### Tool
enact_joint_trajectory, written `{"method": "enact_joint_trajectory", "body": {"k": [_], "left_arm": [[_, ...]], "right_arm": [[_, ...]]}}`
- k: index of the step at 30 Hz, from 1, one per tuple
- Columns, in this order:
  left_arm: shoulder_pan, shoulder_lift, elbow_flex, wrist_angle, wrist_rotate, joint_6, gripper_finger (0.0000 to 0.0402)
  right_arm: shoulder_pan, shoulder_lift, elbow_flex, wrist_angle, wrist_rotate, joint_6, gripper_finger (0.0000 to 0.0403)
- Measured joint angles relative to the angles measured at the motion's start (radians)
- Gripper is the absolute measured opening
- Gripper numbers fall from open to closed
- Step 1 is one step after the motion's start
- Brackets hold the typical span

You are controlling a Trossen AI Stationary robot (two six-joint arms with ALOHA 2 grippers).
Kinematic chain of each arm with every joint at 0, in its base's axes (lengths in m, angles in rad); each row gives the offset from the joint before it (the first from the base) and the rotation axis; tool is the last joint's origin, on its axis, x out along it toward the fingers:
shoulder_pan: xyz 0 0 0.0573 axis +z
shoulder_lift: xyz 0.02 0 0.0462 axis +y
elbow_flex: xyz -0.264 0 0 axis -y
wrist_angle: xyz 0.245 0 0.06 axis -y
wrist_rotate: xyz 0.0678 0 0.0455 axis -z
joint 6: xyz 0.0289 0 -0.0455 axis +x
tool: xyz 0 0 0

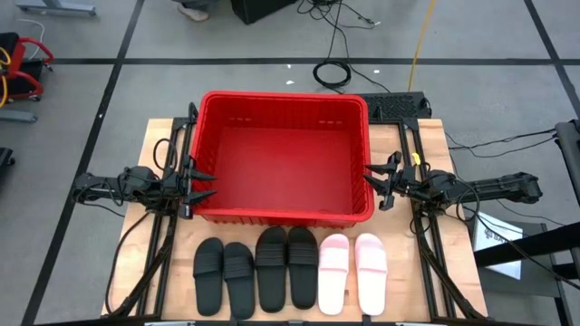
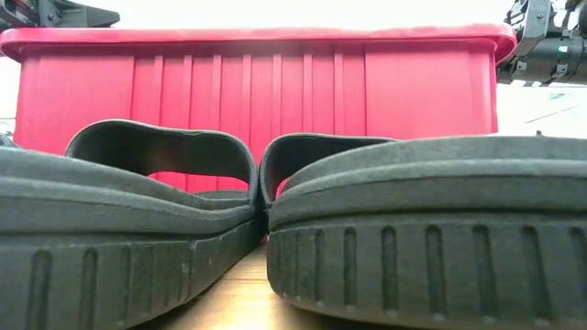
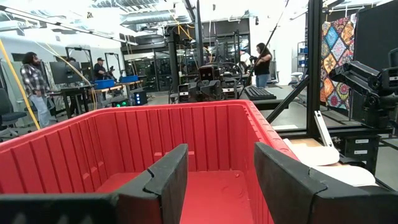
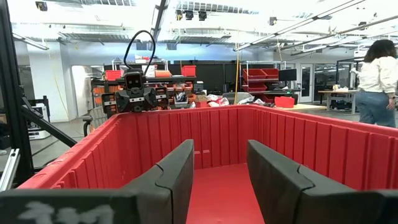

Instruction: Pick and place slides into bin

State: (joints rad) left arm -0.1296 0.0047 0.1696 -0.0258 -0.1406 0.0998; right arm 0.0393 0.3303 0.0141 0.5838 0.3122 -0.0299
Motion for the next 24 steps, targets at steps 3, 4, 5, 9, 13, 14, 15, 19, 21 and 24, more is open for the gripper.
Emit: {"method": "enact_joint_trajectory", "body": {"k": [3, 4, 5, 9, 13, 14, 15, 19, 21, 24], "left_arm": [[0.000, 0.000, 0.000, 0.000, 0.000, 0.000, 0.0189], [0.000, 0.000, 0.000, 0.000, 0.000, 0.000, 0.0189], [0.000, 0.000, 0.000, 0.002, 0.000, 0.000, 0.0189], [0.000, 0.000, 0.000, 0.021, 0.000, 0.000, 0.0189], [0.000, 0.000, 0.000, 0.021, 0.000, 0.000, 0.0189], [0.000, 0.000, 0.000, 0.021, 0.000, 0.000, 0.0189], [0.000, 0.000, 0.000, 0.021, 0.000, 0.000, 0.0189], [0.000, 0.000, 0.000, 0.027, 0.000, 0.000, 0.0189], [0.000, 0.000, 0.000, 0.032, 0.000, -0.001, 0.0189], [0.000, 0.000, 0.000, 0.032, 0.003, -0.051, 0.0189]], "right_arm": [[0.000, 0.000, 0.000, 0.000, 0.000, 0.000, 0.0139], [0.000, 0.000, 0.000, 0.000, 0.000, 0.000, 0.0139], [0.000, 0.000, 0.000, 0.000, 0.000, 0.000, 0.0139], [0.000, 0.000, 0.000, 0.000, 0.000, 0.000, 0.0139], [0.000, 0.000, 0.000, 0.003, 0.000, 0.000, 0.0139], [0.000, 0.000, 0.000, 0.003, 0.000, 0.000, 0.0139], [0.000, 0.000, 0.000, 0.003, 0.000, 0.000, 0.0139], [0.000, 0.000, 0.000, 0.003, 0.000, 0.000, 0.0139], [0.000, 0.000, 0.000, 0.003, 0.000, 0.000, 0.0139], [0.000, 0.000, 0.000, 0.002, 0.000, 0.014, 0.0139]]}}
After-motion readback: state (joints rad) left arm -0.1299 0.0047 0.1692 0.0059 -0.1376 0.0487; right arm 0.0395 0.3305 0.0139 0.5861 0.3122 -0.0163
